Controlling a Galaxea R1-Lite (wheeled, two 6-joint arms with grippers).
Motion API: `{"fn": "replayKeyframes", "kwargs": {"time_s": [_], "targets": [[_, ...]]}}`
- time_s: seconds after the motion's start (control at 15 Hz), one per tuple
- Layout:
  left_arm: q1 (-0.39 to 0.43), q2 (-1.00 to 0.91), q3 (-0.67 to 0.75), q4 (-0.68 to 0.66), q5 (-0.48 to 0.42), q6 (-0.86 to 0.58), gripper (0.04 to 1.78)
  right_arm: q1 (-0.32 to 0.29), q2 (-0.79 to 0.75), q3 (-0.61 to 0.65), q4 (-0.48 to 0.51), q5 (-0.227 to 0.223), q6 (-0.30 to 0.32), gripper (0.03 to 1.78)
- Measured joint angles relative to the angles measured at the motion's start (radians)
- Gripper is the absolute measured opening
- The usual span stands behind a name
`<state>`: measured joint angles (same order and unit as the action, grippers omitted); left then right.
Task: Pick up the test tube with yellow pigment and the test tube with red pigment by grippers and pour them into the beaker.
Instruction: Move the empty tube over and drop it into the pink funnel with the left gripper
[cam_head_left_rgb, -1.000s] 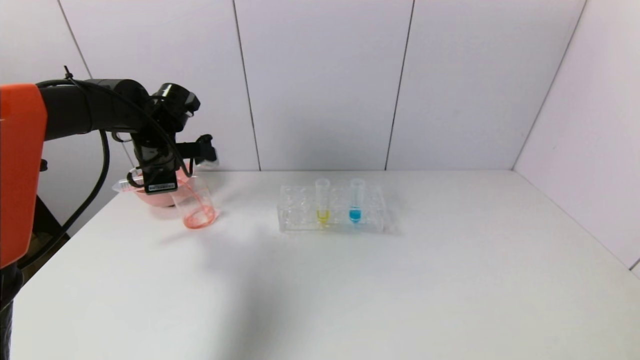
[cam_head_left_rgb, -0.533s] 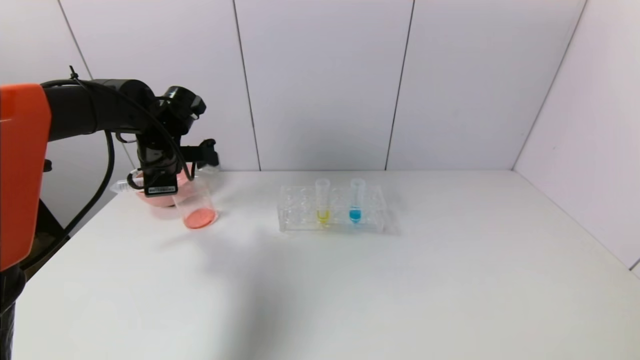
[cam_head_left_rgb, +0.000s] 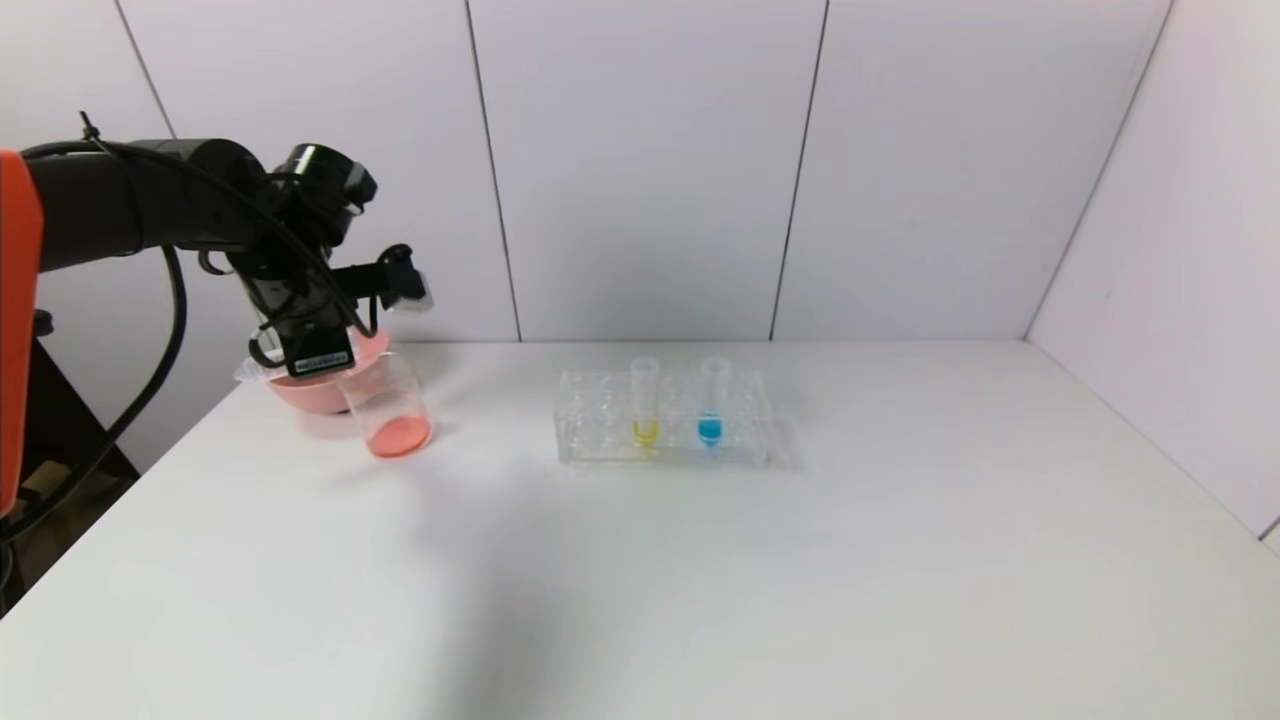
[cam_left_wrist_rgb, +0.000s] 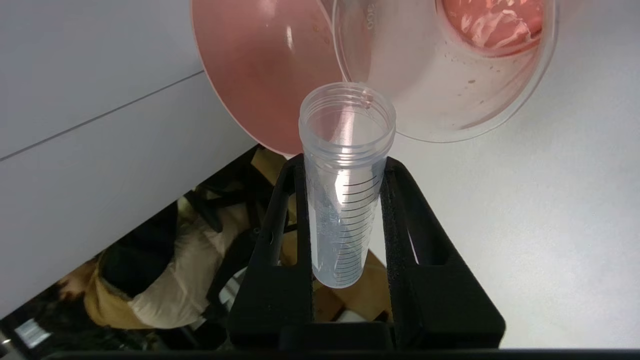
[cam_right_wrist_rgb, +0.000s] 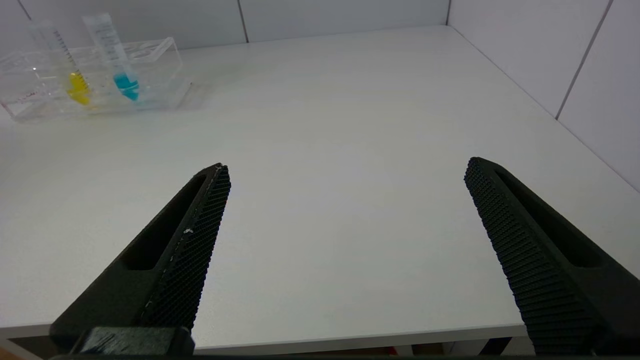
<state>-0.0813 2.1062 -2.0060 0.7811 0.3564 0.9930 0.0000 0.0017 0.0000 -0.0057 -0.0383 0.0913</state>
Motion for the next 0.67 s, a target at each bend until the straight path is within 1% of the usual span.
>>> {"fn": "replayKeyframes", "kwargs": {"time_s": [0.13, 0.2, 0.4, 0.47, 0.53, 0.67], "targets": [[0.043, -0.021, 0.001, -0.039, -0.103, -0.119, 0.43, 0.0, 0.0, 0.0, 0.0, 0.0, 0.0, 1.71], [0.062, -0.033, 0.007, -0.072, -0.142, -0.202, 0.43, 0.0, 0.0, 0.0, 0.0, 0.0, 0.0, 1.71], [0.112, -0.107, 0.094, -0.207, -0.254, -0.462, 0.43, 0.0, 0.0, 0.0, 0.0, 0.0, 0.0, 1.71], [0.134, -0.135, 0.146, -0.292, -0.292, -0.554, 0.43, 0.0, 0.0, 0.0, 0.0, 0.0, 0.0, 1.71], [0.151, -0.159, 0.207, -0.387, -0.31, -0.642, 0.43, 0.0, 0.0, 0.0, 0.0, 0.0, 0.0, 1.71], [0.184, -0.2, 0.361, -0.612, -0.322, -0.804, 0.43, 0.0, 0.0, 0.0, 0.0, 0.0, 0.0, 1.71]]}}
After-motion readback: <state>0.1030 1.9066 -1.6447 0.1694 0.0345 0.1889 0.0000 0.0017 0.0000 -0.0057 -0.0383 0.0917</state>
